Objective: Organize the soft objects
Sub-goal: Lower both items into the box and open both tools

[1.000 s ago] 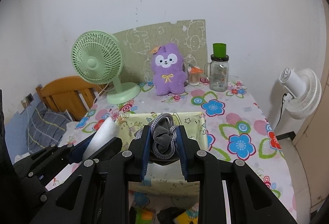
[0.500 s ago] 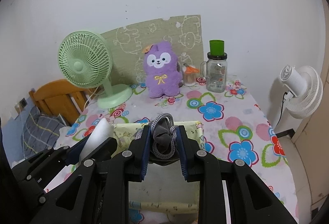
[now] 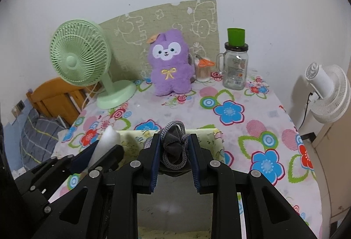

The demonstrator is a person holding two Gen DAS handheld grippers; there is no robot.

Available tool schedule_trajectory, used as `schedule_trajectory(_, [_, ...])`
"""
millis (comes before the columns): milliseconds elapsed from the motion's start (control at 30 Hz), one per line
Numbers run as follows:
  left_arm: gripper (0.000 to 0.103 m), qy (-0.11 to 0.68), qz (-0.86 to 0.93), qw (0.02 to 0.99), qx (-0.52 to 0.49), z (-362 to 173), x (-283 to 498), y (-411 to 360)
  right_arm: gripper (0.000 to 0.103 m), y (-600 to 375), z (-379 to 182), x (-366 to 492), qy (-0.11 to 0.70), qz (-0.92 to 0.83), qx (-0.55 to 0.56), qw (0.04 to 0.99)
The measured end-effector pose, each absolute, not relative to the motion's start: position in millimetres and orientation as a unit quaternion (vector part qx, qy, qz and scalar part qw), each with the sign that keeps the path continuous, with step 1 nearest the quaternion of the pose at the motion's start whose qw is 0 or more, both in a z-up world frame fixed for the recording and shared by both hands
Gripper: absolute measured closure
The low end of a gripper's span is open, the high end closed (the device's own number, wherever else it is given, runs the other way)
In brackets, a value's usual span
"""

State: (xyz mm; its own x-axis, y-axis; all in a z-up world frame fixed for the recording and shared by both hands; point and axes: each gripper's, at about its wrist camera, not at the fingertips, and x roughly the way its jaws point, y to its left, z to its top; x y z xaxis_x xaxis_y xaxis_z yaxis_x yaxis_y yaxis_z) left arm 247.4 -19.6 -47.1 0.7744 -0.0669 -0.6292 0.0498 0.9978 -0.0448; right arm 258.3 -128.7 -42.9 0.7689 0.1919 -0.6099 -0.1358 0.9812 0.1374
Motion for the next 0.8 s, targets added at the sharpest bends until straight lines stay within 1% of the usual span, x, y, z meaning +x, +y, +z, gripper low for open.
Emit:
schedule_trajectory(67, [0.076,0.338,-0.032,0.940,-0.018,-49.3,249.8,-18.8,0.074,-128.9,-44.1,261.2,0.330,0.088,0.041,0.939])
schedule_trajectory(100, [0.074,0.341,-0.033,0.939,-0.019,-50.5,251.5,-18.3,0.074,-128.7,-44.7,262.4,0.331,0.088,0.040,0.939])
schedule_trajectory(133, [0.069,0.343,-0.032,0.939,-0.021,-51.7,253.1,-17.6,0.075,-128.3,-45.3,263.5,0.331,0.088,0.039,0.939])
schedule_trajectory(200, [0.066,0.346,-0.028,0.938,-0.020,-53.1,255.6,-16.2,0.074,-126.5,-46.8,265.5,0.333,0.091,0.037,0.938])
schedule_trajectory(267, [0.060,0.349,-0.028,0.937,-0.020,-54.7,257.2,-15.3,0.074,-125.6,-48.9,268.0,0.338,0.099,0.040,0.935])
schedule_trajectory(333, [0.057,0.354,-0.029,0.935,-0.021,-56.3,258.5,-14.5,0.072,-124.9,-50.0,269.2,0.341,0.101,0.042,0.934])
schedule_trajectory(367, [0.051,0.355,-0.030,0.934,-0.022,-56.8,259.0,-14.4,0.070,-124.4,-50.3,269.4,0.341,0.104,0.042,0.933])
schedule_trajectory(400, [0.048,0.355,-0.029,0.934,-0.023,-57.1,259.0,-13.8,0.066,-123.8,-50.0,269.4,0.340,0.107,0.042,0.933])
schedule_trajectory(433, [0.043,0.354,-0.028,0.934,-0.023,-57.2,258.8,-13.4,0.057,-122.9,-49.5,268.9,0.339,0.108,0.040,0.934])
schedule_trajectory(467, [0.038,0.353,-0.028,0.935,-0.024,-57.2,258.5,-13.1,0.050,-121.9,-48.6,267.9,0.336,0.108,0.038,0.935])
schedule_trajectory(500, [0.035,0.351,-0.028,0.935,-0.026,-56.8,258.1,-12.8,0.037,-121.0,-47.4,266.9,0.332,0.109,0.036,0.936])
schedule_trajectory(533, [0.030,0.349,-0.029,0.936,-0.028,-56.1,257.2,-12.1,0.029,-120.3,-45.9,265.1,0.326,0.110,0.035,0.938])
schedule_trajectory(567, [0.026,0.347,-0.029,0.937,-0.029,-55.6,256.6,-11.9,0.027,-120.1,-45.0,264.2,0.322,0.110,0.034,0.940])
schedule_trajectory(800, [0.019,0.347,-0.030,0.937,-0.025,-52.6,252.6,-11.1,0.016,-117.7,-41.7,259.1,0.321,0.109,0.028,0.940])
